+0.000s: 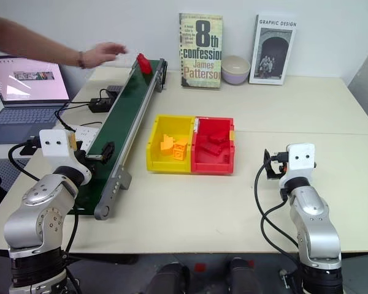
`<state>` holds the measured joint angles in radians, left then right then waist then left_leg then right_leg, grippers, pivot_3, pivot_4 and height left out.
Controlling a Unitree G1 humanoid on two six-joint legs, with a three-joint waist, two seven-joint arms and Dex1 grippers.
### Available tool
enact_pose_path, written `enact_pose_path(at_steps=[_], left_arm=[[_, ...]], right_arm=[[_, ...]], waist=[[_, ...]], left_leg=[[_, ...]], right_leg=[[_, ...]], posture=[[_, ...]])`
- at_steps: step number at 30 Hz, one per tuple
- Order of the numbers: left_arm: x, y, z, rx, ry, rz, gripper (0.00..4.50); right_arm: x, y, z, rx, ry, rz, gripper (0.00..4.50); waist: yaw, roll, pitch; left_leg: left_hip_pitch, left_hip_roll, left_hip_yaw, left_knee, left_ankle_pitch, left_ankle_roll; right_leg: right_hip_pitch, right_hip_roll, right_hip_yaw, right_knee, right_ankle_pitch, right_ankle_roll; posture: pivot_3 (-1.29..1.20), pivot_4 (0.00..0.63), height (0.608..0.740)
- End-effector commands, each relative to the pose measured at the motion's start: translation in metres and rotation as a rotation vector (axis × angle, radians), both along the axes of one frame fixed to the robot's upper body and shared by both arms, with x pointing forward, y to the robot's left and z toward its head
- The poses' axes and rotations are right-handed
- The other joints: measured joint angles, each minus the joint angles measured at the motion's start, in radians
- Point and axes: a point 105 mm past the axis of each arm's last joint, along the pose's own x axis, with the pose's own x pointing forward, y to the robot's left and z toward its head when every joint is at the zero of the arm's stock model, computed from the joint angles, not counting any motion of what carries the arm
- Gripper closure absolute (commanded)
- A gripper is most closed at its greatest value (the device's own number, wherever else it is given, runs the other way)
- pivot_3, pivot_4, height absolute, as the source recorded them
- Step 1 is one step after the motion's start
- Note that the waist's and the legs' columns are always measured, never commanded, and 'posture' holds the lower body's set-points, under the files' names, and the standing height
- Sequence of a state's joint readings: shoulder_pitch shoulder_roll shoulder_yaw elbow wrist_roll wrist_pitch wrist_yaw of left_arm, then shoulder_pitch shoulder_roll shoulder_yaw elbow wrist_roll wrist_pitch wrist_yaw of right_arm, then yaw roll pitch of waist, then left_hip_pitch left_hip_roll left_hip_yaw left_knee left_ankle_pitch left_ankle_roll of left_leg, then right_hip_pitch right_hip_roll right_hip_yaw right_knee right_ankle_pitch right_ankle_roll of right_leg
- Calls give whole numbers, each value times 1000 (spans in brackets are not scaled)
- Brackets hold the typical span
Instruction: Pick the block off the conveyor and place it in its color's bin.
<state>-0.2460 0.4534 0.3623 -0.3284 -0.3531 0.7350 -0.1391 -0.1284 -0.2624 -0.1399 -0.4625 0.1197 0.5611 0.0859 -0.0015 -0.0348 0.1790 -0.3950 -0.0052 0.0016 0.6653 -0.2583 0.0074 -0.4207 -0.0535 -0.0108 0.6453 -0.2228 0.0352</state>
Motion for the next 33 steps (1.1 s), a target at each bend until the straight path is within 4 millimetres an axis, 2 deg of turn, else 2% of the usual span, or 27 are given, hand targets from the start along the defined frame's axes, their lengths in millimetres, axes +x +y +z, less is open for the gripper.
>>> enact_pose_path(at_steps=[1, 10, 20, 22, 25, 33], left_arm=[[-5, 3, 16, 40, -49, 16, 71], [-8, -1, 17, 29, -57, -4, 71], [-12, -3, 16, 25, -61, -1, 71], [-12, -3, 16, 28, -64, 2, 71], [-11, -1, 16, 35, -65, 11, 71], [-3, -5, 13, 22, -61, -13, 71]], right_arm=[[-2, -6, 9, -6, -44, -15, 0], [-1, -6, 9, -8, -46, -10, 0], [7, -2, 22, -35, -55, 97, 0], [9, 7, 27, -31, -58, 170, 0], [8, 37, 38, -41, -39, 428, 0], [-14, 88, 65, -50, 20, 948, 0]], waist=[[0, 0, 0], [0, 0, 0], [0, 0, 0], [0, 0, 0], [0, 0, 0], [0, 0, 0]], left_leg=[[0, 0, 0, 0, 0, 0], [0, 0, 0, 0, 0, 0], [0, 0, 0, 0, 0, 0], [0, 0, 0, 0, 0, 0], [0, 0, 0, 0, 0, 0], [0, 0, -1, 0, 0, 0]], right_leg=[[0, 0, 0, 0, 0, 0], [0, 0, 0, 0, 0, 0], [0, 0, 0, 0, 0, 0], [0, 0, 0, 0, 0, 0], [0, 0, 0, 0, 0, 0], [0, 0, -1, 0, 0, 0]], posture=[[0, 150, 740], [0, 150, 740], [0, 150, 740], [0, 150, 740], [0, 150, 740], [0, 150, 740]])
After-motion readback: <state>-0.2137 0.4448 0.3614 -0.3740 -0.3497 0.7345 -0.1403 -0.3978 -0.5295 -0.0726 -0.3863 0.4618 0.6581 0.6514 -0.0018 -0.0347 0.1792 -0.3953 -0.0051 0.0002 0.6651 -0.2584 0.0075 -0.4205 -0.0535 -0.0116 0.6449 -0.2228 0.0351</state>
